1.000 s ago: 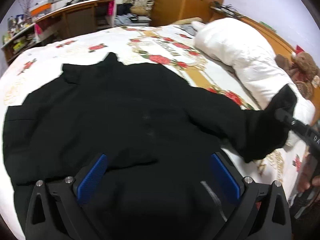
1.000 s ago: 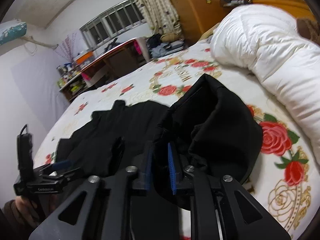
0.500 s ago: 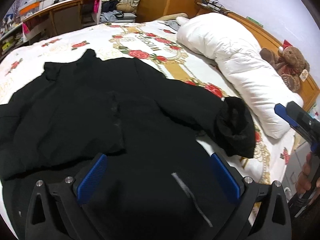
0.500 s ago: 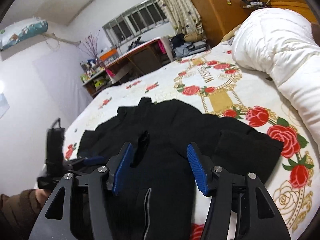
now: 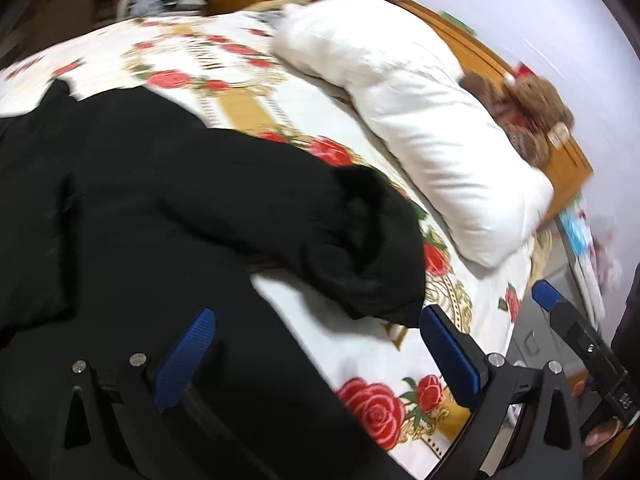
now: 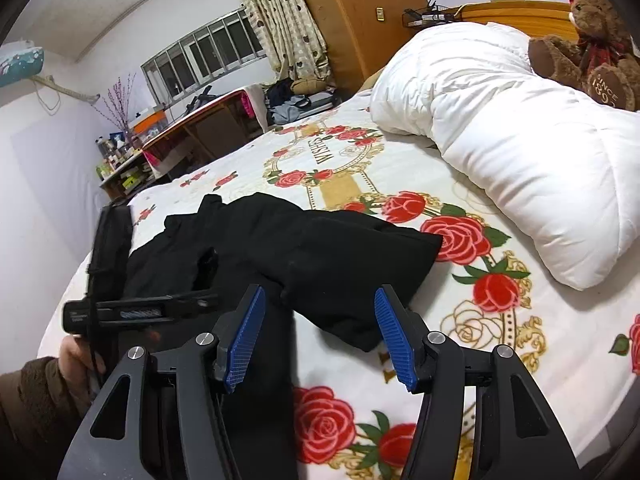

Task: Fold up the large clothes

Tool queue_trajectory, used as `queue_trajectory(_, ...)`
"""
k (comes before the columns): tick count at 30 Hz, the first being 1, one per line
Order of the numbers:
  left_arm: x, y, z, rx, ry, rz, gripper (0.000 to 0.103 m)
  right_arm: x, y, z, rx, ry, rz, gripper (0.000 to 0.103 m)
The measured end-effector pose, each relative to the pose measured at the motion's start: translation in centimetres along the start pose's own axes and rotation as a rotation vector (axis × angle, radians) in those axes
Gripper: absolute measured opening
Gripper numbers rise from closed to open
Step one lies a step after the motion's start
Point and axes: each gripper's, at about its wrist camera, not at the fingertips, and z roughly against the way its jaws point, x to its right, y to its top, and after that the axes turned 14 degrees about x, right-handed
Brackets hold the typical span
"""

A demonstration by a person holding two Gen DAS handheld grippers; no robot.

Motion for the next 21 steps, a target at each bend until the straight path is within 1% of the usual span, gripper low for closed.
queue_trajectory(1, 0.4, 0.1, -0.6, -0.011, -0.008, 0.000, 0.103, 0.3, 0.0, 0.0, 0.002, 0.000, -0.014, 0.058)
queue_trajectory(3, 0.9, 0.3, -2.3, -0.039, -0.039, 0.035, 0.103, 1.0, 0.0, 0.1, 0.012, 0.003, -0.034, 0.058)
queue_trajectory(5, 1.3, 0.5, -3.7, -0.058, -0.042, 0.042, 0.103, 1.4, -0.1, 0.3, 0.021, -0.003, -0.039, 0.059)
queue_trajectory(8, 2.5, 0.4, -5.2, -0.061, -0.009, -0.016, 0.102, 2.2, -0.2, 0.4, 0.031, -0.005, -0.055, 0.059)
queue_trajectory(10, 2.9, 0.4, -6.0, -0.053, -0.010, -0.040, 0.098, 2.7, -0.3, 0.3, 0.031, -0.009, -0.066, 0.059)
queue_trajectory(11, 3.1, 0.3, -6.4, -0.051, -0.011, -0.047, 0.098, 2.8, -0.4, 0.3, 0.032, -0.012, -0.072, 0.059)
queue_trajectory(13, 3.2, 0.4, -7.4, -0.052, 0.006, -0.044, 0.088, 3.3, -0.6, 0.3, 0.033, -0.014, -0.088, 0.059)
queue_trajectory(14, 3.1, 0.4, -7.7, -0.043, 0.006, -0.031, 0.088, 3.4, -0.6, 0.3, 0.034, -0.015, -0.091, 0.059)
queue_trajectory(17, 2.8, 0.2, -8.9, -0.064, 0.021, 0.008, 0.081, 3.9, -0.7, 0.2, 0.038, -0.025, -0.100, 0.059)
queue_trajectory(18, 2.8, 0.2, -9.1, -0.067, 0.017, 0.011, 0.075, 4.0, -0.8, 0.3, 0.040, -0.026, -0.106, 0.059)
queue_trajectory(19, 2.9, 0.2, -9.3, -0.068, 0.018, 0.004, 0.070, 4.1, -0.8, 0.3, 0.040, -0.025, -0.110, 0.059)
queue_trajectory(21, 3.2, 0.2, -9.3, -0.067, 0.033, -0.022, 0.067, 4.3, -0.9, 0.2, 0.043, -0.024, -0.121, 0.059)
